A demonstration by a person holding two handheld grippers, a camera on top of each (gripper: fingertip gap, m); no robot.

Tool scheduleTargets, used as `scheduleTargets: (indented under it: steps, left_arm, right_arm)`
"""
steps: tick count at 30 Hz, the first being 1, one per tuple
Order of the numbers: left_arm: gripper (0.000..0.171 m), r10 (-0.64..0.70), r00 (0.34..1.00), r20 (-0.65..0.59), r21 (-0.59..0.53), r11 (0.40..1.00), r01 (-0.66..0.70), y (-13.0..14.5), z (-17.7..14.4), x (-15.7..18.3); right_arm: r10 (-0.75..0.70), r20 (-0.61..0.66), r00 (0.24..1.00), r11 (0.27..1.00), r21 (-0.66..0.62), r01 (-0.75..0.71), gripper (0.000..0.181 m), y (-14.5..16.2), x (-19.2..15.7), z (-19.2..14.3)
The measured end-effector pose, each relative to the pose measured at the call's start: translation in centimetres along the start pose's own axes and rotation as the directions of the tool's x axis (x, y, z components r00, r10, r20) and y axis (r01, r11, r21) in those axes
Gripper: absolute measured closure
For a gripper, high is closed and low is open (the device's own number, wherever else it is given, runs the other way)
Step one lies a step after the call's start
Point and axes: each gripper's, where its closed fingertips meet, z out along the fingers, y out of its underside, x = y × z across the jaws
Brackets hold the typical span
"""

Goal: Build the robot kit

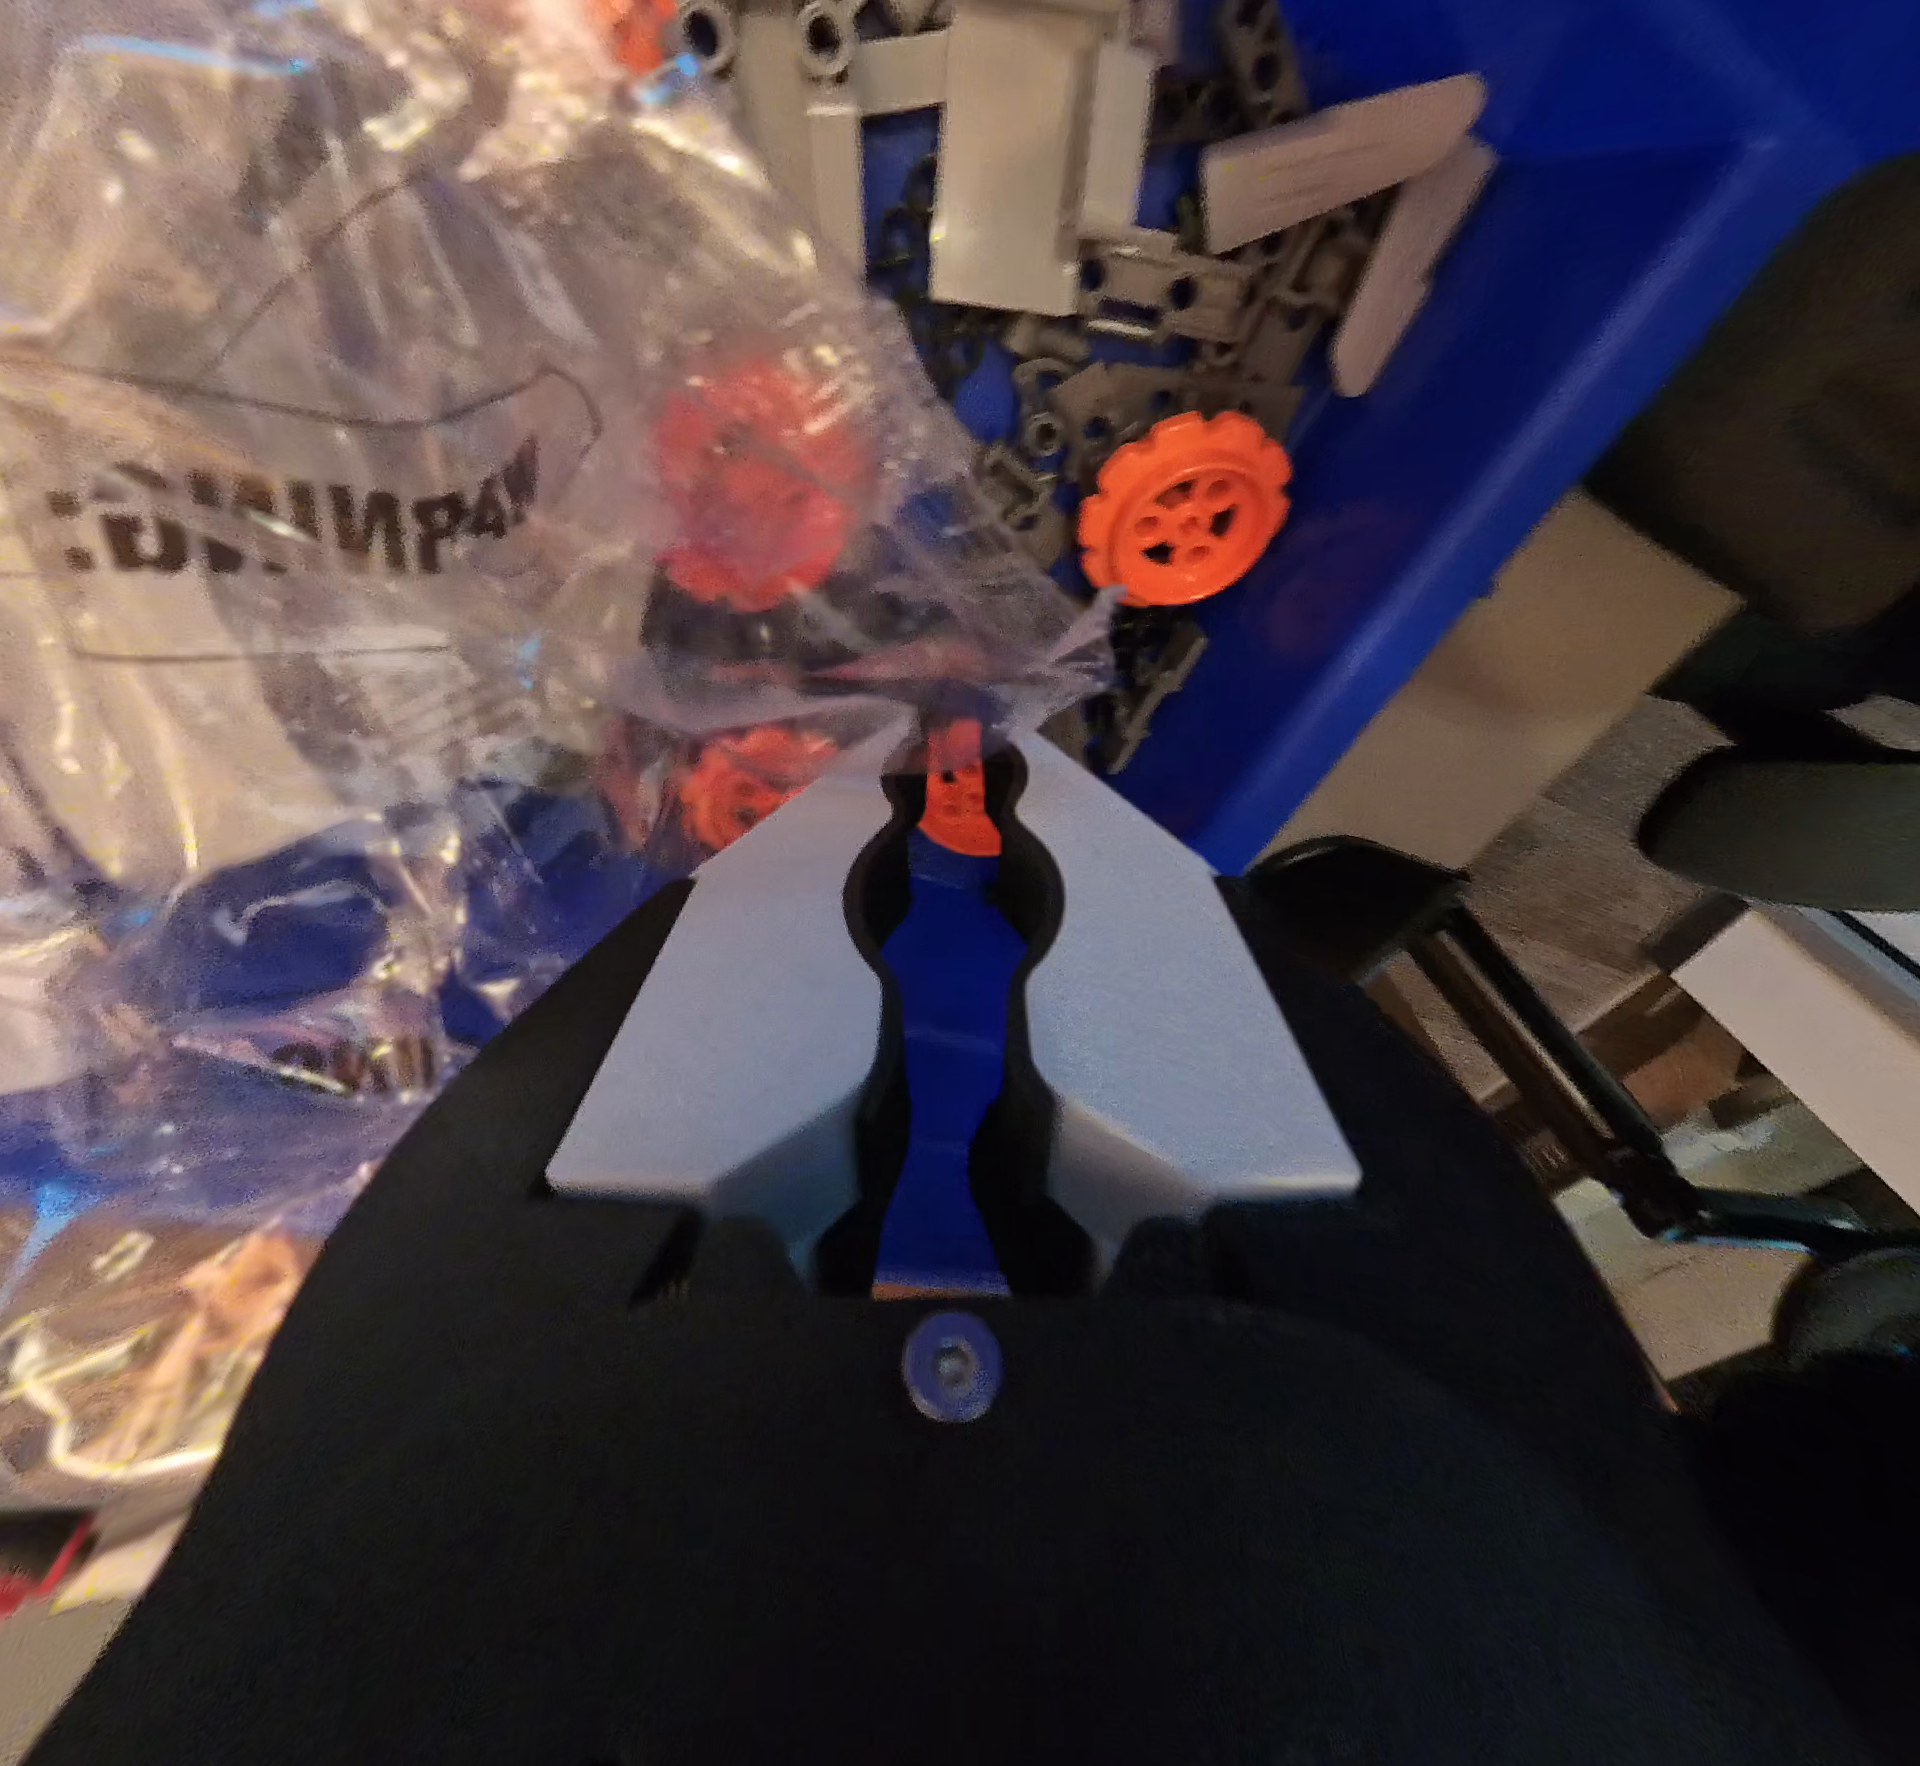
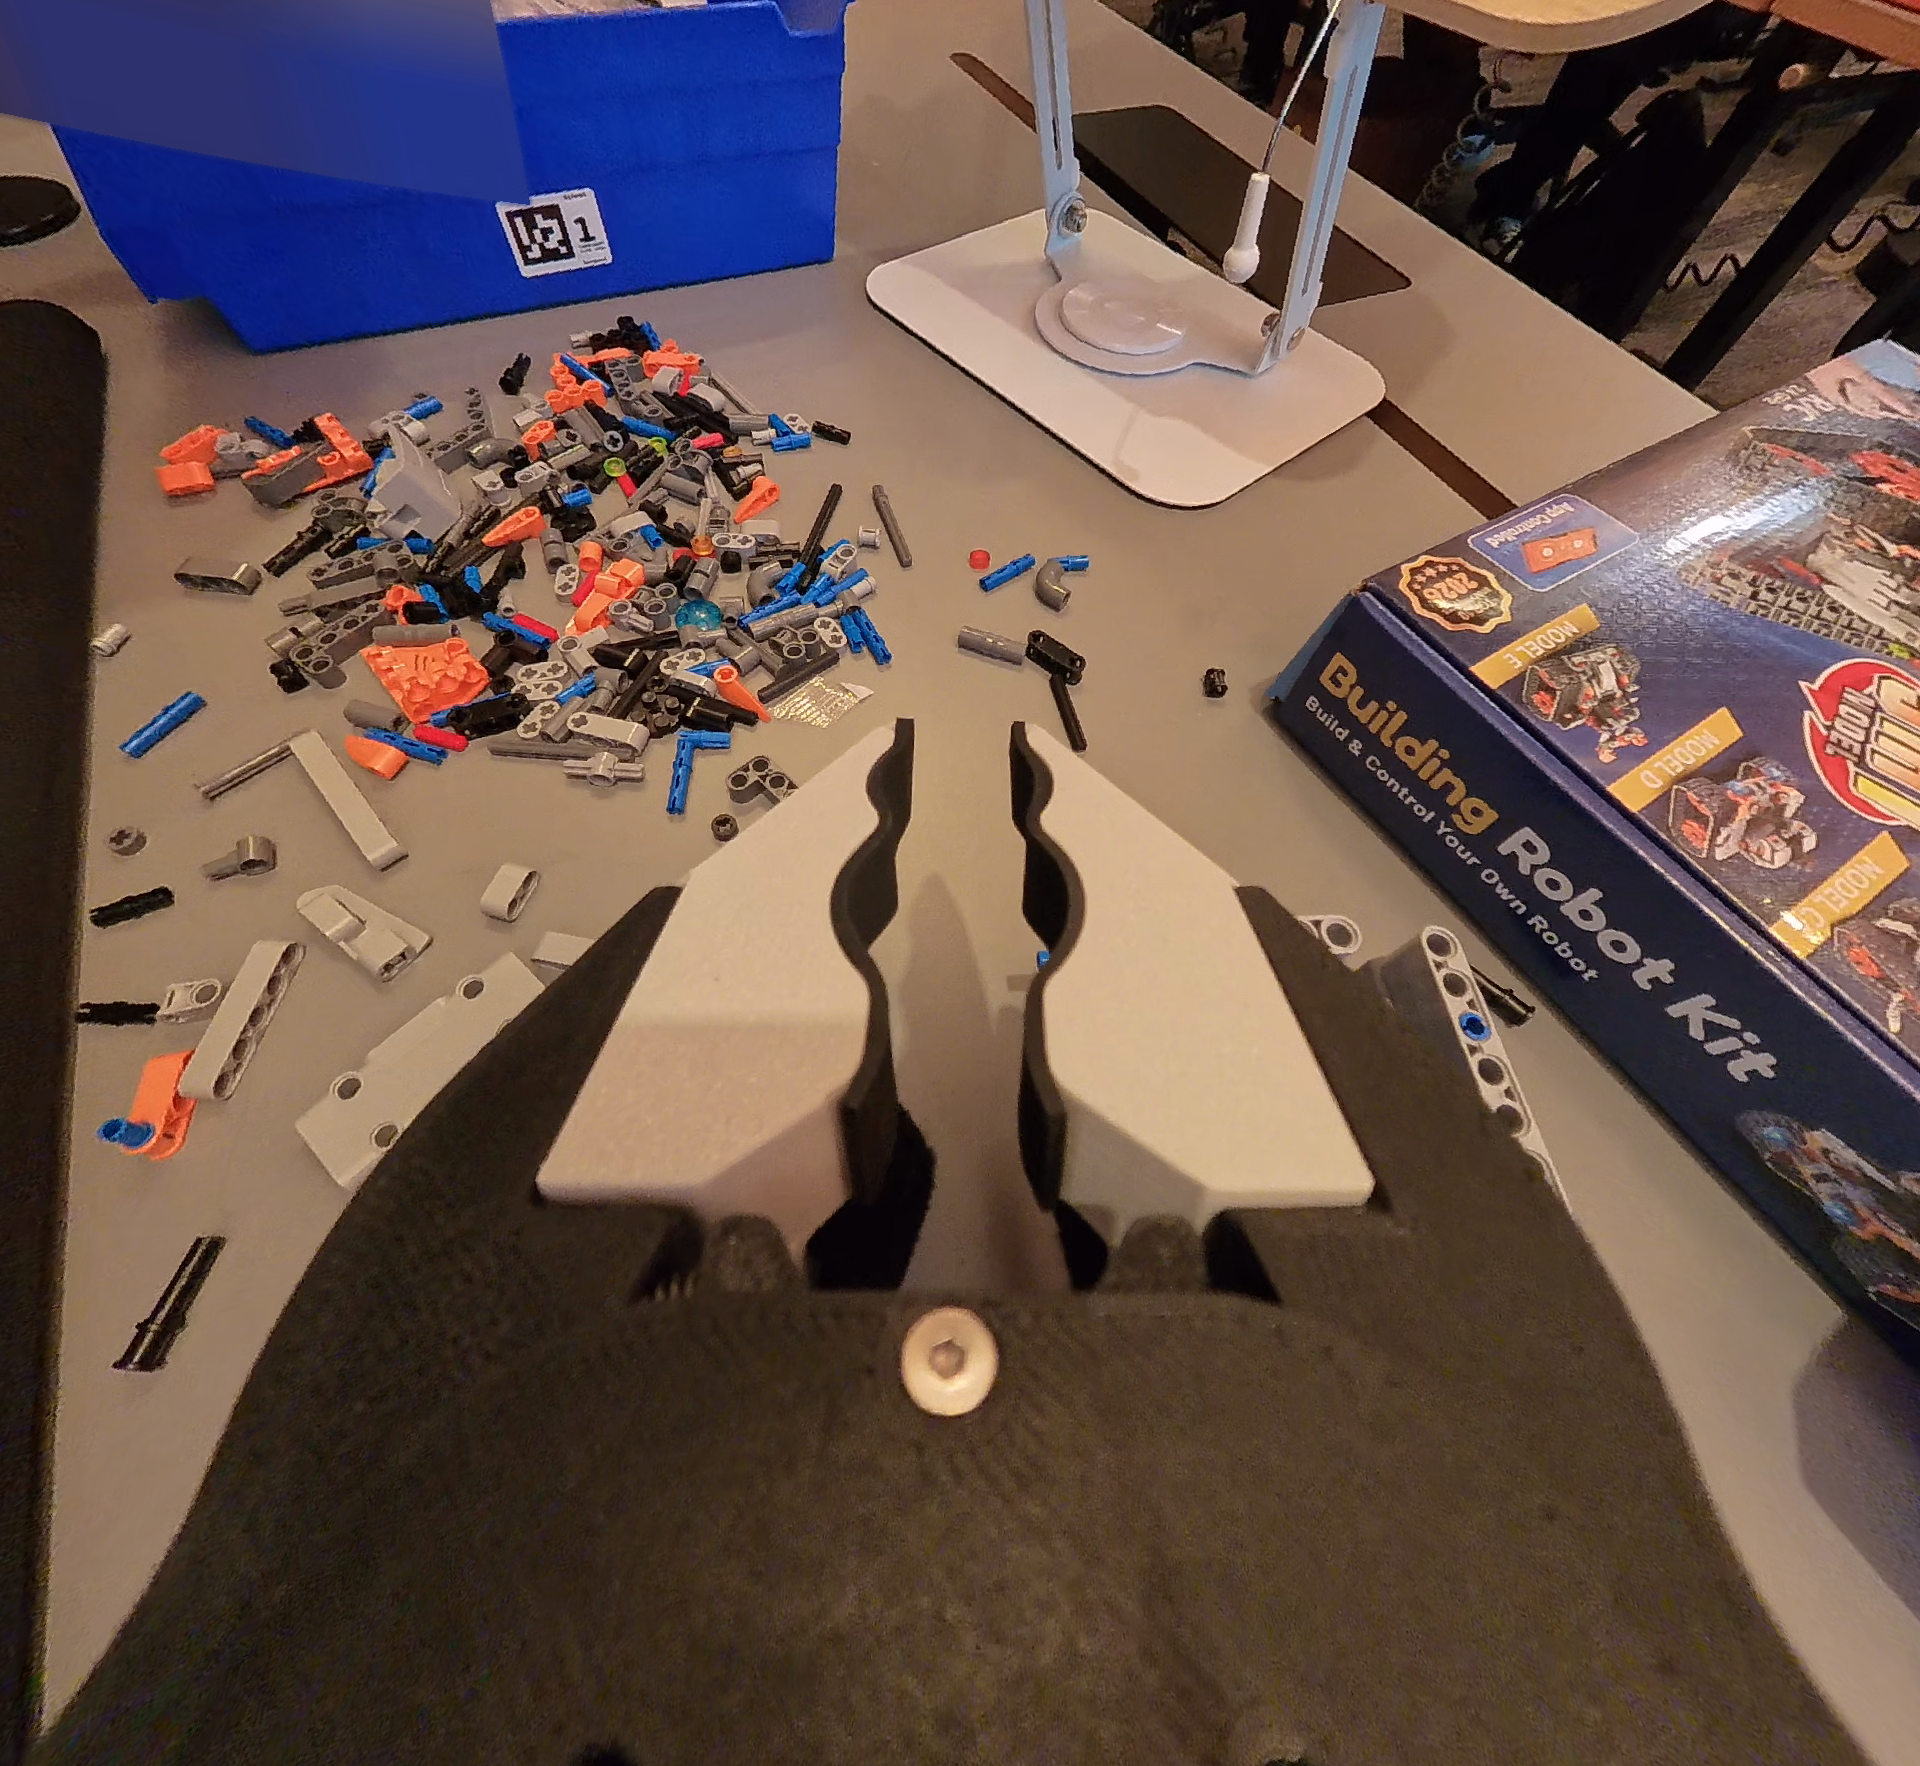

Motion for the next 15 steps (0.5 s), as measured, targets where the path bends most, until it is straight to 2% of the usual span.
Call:
scheduleTargets:
  steps: [5, 6, 12, 15]
  left_arm:
    - [0.154, 0.096, 0.981, -0.170, 0.002, 0.995, -0.097, -0.4, 1.4, 4.2]
    - [0.160, 0.104, 0.980, -0.170, -0.016, 0.994, -0.109, -0.3, 1.9, 4.3]
    - [0.163, 0.076, 0.981, -0.178, -0.059, 0.994, -0.088, 0.1, 3.2, 3.8]
    - [0.166, 0.089, 0.990, -0.113, -0.088, 0.991, -0.099, 0.4, 3.3, 3.0]
  right_arm:
    - [0.002, 0.002, 1.000, 1.000, -0.002, -0.002, 0.165, 0.1, 0.0, 0.0]
    - [0.003, 0.002, 1.000, 1.000, -0.002, -0.003, 0.165, 0.1, 0.0, 0.1]
    - [0.004, 0.000, 1.000, 1.000, -0.001, -0.004, 0.165, 0.1, 0.1, 0.0]
    - [0.005, 0.000, 1.000, 1.000, -0.001, -0.005, 0.165, 0.1, 0.1, 0.0]
